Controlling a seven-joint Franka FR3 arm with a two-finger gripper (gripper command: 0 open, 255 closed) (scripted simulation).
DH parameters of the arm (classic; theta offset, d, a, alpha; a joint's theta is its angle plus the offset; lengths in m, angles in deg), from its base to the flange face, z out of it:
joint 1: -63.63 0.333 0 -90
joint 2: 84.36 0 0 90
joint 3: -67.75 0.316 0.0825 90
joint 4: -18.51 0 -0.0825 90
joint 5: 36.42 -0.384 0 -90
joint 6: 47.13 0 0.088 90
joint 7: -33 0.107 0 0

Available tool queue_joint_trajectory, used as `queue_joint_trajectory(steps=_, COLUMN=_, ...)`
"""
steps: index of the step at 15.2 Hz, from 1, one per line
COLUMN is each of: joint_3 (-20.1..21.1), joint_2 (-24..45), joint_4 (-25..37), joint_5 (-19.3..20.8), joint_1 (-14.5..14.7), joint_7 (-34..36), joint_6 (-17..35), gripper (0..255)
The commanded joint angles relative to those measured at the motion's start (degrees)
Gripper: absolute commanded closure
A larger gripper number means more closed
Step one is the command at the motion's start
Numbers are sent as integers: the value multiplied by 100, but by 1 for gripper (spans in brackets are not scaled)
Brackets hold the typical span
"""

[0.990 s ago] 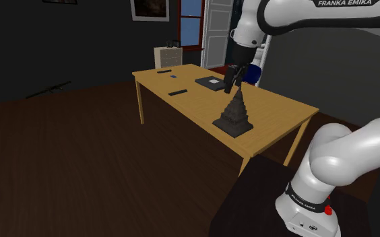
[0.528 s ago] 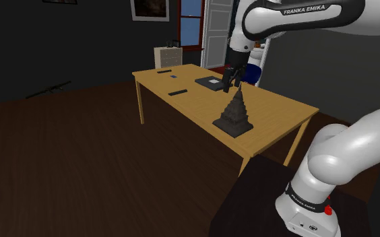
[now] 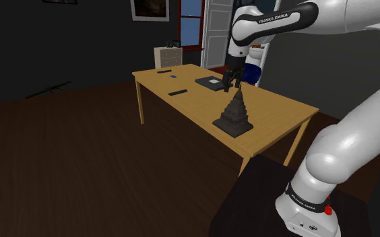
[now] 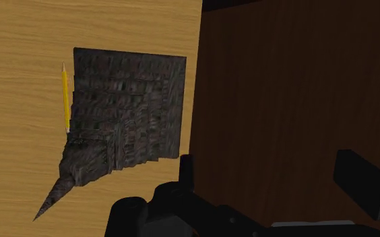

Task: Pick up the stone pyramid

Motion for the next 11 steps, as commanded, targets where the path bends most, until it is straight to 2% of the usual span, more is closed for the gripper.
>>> queue_joint_trajectory(steps=1, joint_3=-166, joint_2=412, joint_4=192, joint_5=-20, joint_1=-77, joint_7=-135, joint_6=118, gripper=0)
queue_joint_trajectory(steps=11, joint_3=-830, joint_2=2352, joint_4=1566, joint_5=-366, joint_1=-556, joint_7=-838, joint_6=138, gripper=0)
